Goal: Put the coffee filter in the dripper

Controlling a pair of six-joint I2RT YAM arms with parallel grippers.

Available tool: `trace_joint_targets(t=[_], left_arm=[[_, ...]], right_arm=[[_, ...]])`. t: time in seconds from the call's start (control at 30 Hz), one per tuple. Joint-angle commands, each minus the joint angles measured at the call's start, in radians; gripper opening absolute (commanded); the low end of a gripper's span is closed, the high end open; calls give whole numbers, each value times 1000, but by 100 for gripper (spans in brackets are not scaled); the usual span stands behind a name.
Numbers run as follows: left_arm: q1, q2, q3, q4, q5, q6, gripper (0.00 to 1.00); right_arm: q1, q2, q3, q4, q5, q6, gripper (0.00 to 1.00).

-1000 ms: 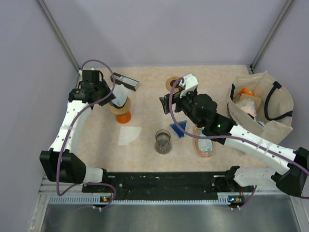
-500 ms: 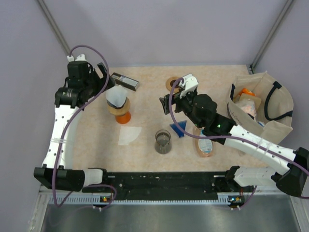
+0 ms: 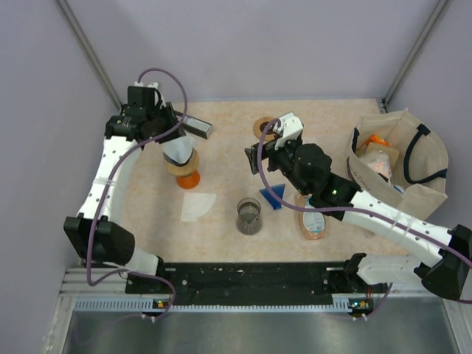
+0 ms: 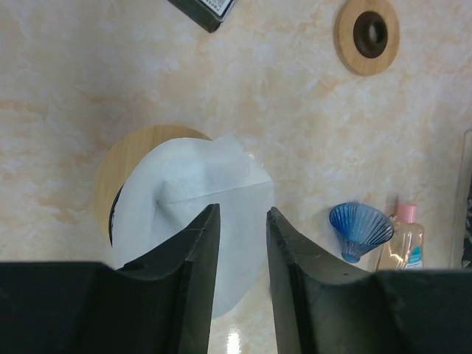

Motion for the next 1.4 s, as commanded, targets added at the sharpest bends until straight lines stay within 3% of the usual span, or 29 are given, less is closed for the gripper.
trace_joint_targets(t=[0.0, 0.1, 0.6, 0.77, 1.37], left_arm=[[-19, 57, 63, -62, -54, 36, 31], [-24, 89, 74, -94, -101, 36, 23], [-55, 152, 23, -140, -190, 21, 10], [-61, 161, 6, -148, -237, 25, 9], [-61, 206, -30, -149, -185, 14, 6]], right_arm=[[-8, -25, -7, 23, 26, -15, 99], [-8, -25, -10, 23, 24, -20, 99], [-11, -20, -24, 32, 32, -41, 99], [-15, -22, -32, 42, 38, -38, 99], [-20, -16, -35, 45, 39, -43, 99]])
